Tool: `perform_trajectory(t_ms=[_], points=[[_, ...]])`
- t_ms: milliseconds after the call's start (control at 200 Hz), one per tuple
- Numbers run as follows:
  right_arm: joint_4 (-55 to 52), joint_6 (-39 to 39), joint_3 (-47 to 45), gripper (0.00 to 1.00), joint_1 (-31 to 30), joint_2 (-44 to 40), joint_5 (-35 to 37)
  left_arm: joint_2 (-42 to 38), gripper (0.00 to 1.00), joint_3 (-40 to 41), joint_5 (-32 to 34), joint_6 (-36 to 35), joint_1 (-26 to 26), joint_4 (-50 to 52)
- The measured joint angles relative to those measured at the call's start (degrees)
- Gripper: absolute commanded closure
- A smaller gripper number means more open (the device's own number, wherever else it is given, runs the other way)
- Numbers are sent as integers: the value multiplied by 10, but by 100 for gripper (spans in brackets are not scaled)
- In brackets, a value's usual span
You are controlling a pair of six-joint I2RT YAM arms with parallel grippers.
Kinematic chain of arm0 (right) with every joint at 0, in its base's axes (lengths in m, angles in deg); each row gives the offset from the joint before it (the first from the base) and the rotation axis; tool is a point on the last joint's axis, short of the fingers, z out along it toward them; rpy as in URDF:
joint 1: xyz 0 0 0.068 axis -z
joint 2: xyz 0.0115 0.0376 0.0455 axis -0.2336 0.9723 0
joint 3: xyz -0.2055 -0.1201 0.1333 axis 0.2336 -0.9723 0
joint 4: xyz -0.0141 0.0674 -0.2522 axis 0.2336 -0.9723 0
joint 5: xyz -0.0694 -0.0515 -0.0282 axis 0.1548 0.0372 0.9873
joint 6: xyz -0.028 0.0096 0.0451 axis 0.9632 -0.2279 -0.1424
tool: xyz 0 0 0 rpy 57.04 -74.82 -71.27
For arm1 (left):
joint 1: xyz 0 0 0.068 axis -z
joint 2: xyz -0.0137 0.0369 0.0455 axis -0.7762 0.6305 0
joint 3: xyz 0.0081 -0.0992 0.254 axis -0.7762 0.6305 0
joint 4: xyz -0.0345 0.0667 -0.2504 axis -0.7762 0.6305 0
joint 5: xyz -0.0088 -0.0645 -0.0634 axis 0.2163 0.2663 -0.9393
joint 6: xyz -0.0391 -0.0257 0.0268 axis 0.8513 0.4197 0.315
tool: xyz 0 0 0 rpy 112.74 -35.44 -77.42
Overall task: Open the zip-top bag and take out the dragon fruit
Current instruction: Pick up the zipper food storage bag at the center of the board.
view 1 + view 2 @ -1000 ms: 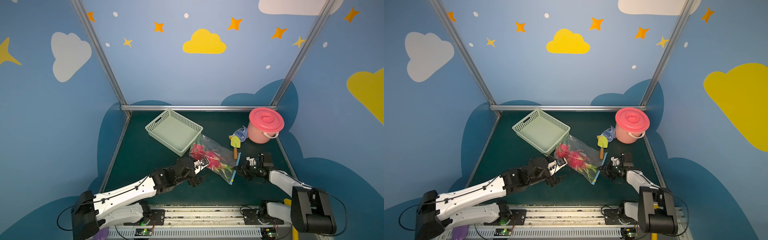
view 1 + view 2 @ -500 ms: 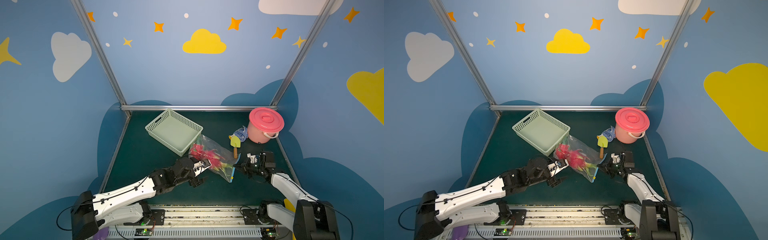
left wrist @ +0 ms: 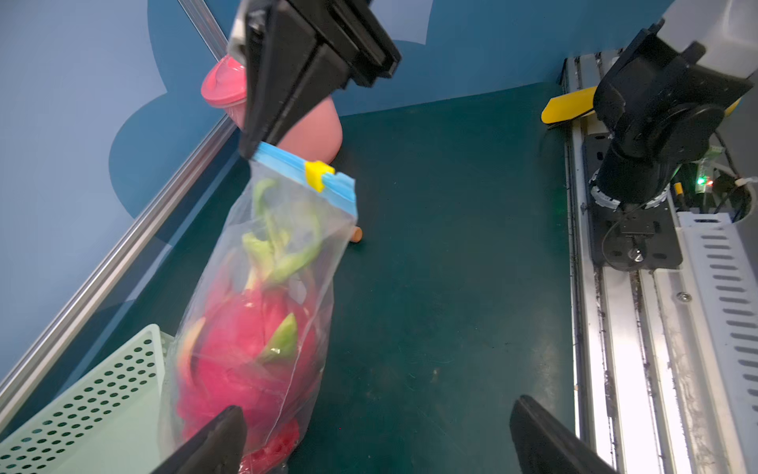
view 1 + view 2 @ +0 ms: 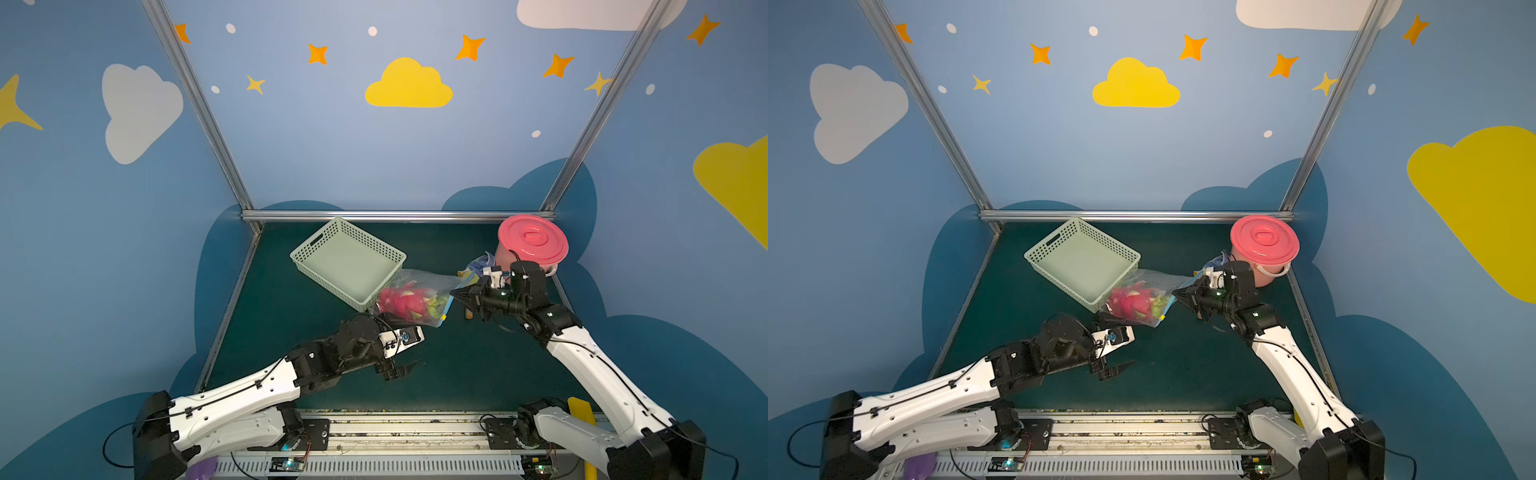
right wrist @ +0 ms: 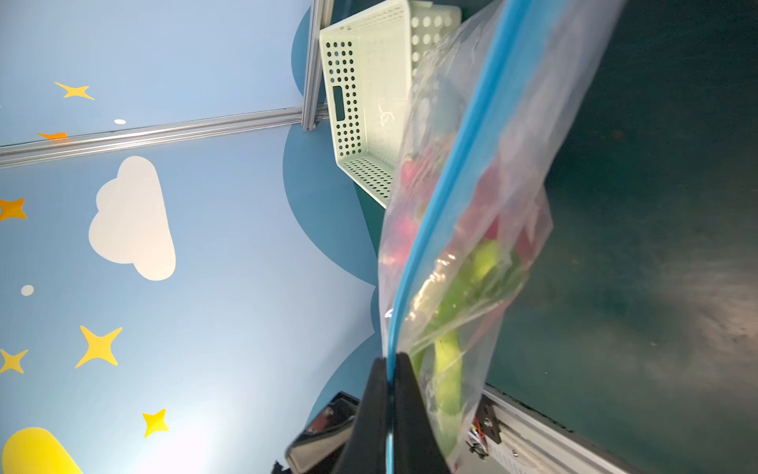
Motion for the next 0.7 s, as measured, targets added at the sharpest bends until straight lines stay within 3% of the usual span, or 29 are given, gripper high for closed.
perform_trajectory(t_ms=[240,265,295,340,536,696], points=[[-38,-24,155,100,-75,93,51,36,4,-46,103,9,0,-59],[-41,-26,163,100,-81,99,55,42,8,-54,113,14,0,-65],[-46,-30,180,100,-90,110,63,48,25,-64,123,20,-2,-70],[-52,-33,200,100,-102,126,71,55,39,-77,138,31,-5,-79],[-77,-30,297,100,-132,194,91,44,41,-79,177,104,-56,-115],[-80,-27,328,100,-138,222,92,13,53,-70,160,138,-109,-105]])
